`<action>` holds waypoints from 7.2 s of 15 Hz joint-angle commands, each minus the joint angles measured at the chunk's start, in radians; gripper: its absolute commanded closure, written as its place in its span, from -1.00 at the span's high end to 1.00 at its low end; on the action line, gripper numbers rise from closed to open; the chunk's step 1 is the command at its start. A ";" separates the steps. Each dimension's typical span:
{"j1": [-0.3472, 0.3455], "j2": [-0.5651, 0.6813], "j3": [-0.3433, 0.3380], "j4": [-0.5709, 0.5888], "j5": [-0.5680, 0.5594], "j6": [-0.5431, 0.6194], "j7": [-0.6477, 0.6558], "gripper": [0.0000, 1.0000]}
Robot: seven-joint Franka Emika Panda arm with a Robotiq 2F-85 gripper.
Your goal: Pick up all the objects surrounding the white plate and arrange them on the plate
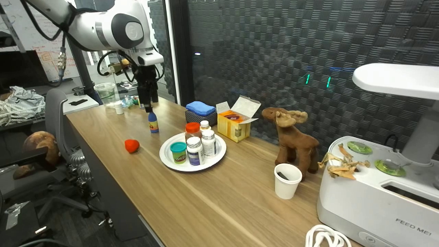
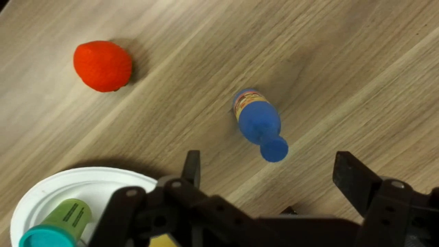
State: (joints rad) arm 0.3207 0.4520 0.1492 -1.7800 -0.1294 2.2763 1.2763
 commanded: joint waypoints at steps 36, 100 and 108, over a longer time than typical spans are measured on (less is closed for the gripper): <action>0.080 0.029 -0.063 0.116 -0.031 -0.119 0.041 -0.90; -0.133 -0.353 -0.133 -0.595 -0.280 0.362 0.409 0.81; -0.131 -0.348 -0.126 -0.589 -0.268 0.370 0.402 1.00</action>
State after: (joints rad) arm 0.1970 0.1292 0.0106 -2.3508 -0.4100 2.6227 1.6743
